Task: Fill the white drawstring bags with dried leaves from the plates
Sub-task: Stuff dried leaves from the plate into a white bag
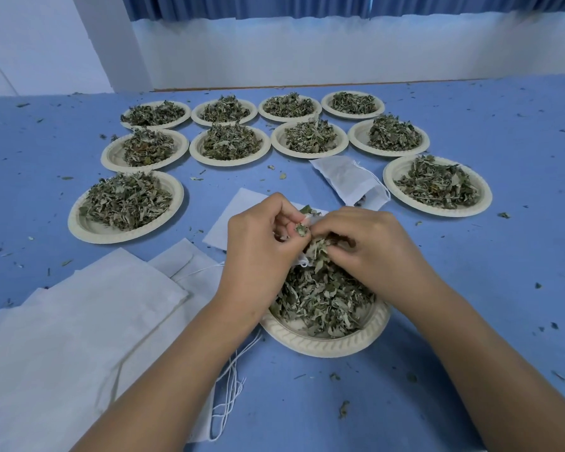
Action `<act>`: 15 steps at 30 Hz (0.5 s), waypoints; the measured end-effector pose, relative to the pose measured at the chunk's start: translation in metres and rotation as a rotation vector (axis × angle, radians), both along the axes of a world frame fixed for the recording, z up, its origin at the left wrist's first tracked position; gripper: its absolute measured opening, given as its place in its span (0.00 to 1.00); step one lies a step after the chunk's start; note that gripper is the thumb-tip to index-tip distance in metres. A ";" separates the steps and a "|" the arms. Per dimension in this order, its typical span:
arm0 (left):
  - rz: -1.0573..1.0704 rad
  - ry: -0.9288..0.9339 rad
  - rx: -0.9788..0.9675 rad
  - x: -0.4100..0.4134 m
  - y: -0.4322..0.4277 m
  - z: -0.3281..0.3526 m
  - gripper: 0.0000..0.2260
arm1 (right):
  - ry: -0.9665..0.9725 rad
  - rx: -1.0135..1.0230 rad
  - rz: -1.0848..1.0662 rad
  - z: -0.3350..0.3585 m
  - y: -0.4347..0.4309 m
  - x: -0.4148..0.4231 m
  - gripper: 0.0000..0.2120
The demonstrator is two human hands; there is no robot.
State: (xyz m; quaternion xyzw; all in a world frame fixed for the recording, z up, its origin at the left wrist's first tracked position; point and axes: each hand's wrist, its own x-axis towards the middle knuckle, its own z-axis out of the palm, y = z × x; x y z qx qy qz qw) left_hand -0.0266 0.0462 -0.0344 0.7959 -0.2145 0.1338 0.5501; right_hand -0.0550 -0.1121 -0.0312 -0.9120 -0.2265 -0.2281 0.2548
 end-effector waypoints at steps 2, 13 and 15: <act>0.012 -0.005 0.009 0.001 0.001 0.000 0.10 | 0.082 0.152 0.028 0.003 -0.003 -0.001 0.16; -0.030 0.018 0.058 -0.002 -0.003 -0.004 0.10 | 0.024 0.127 -0.124 -0.002 0.001 -0.001 0.15; -0.009 0.006 0.051 -0.001 -0.002 -0.004 0.10 | 0.117 0.256 -0.076 0.000 0.000 -0.001 0.16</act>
